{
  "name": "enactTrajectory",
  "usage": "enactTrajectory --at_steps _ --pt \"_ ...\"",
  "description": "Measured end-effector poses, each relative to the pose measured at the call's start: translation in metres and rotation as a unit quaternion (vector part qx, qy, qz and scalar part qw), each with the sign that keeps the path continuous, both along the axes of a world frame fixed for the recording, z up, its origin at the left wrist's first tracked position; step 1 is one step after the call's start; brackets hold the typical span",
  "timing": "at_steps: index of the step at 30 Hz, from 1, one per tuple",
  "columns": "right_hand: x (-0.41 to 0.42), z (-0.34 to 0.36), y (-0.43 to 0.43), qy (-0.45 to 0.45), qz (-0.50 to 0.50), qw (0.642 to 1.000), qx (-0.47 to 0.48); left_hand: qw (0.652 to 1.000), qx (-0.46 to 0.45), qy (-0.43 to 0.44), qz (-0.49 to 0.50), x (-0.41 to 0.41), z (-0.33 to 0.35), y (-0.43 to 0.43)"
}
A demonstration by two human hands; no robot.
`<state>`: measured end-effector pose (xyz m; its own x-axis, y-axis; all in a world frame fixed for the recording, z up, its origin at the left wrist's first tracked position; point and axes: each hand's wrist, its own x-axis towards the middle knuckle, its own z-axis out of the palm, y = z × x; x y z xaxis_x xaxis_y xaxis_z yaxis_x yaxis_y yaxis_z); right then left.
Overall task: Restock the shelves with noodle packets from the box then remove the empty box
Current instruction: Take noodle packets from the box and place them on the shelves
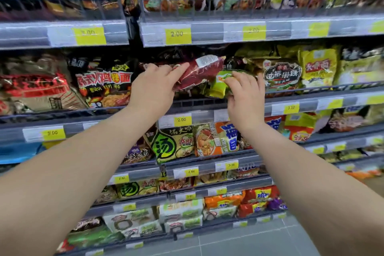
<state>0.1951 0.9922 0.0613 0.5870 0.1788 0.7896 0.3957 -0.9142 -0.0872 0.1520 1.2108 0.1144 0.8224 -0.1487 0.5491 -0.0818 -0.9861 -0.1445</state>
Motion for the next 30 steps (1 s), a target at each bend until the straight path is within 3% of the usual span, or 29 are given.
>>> enactTrajectory --at_steps 7,10,12,14,18,22,24,26,30 --pt "-0.004 0.013 -0.002 0.014 -0.051 0.998 -0.024 0.992 0.001 0.127 0.025 0.012 0.008 0.017" --pt "-0.004 0.025 0.01 0.086 -0.096 0.992 0.004 0.98 0.053 0.178 0.066 0.017 0.025 0.015" --pt "-0.001 0.029 0.015 0.122 -0.103 0.987 -0.016 0.982 0.093 0.143 0.08 0.014 0.026 0.009" --pt "0.003 0.034 0.018 0.145 -0.097 0.984 -0.049 0.989 0.114 0.05 0.076 0.009 0.018 0.002" --pt "0.013 0.037 0.03 0.165 -0.068 0.983 -0.045 0.991 0.061 -0.119 0.0 0.006 -0.007 -0.002" --pt "0.011 0.016 0.036 0.036 -0.088 0.989 0.111 0.992 0.012 -0.123 -0.023 0.005 -0.04 0.003" --pt "0.01 0.003 0.038 0.014 -0.081 0.985 0.151 0.992 0.007 -0.129 -0.013 0.008 -0.054 0.005" --pt "0.013 -0.006 0.042 0.012 -0.044 0.988 0.149 0.991 0.011 -0.134 -0.004 0.01 -0.061 0.004" --pt "0.026 -0.003 0.054 0.07 -0.035 0.996 0.035 0.991 -0.015 -0.132 0.03 0.016 -0.061 -0.004"
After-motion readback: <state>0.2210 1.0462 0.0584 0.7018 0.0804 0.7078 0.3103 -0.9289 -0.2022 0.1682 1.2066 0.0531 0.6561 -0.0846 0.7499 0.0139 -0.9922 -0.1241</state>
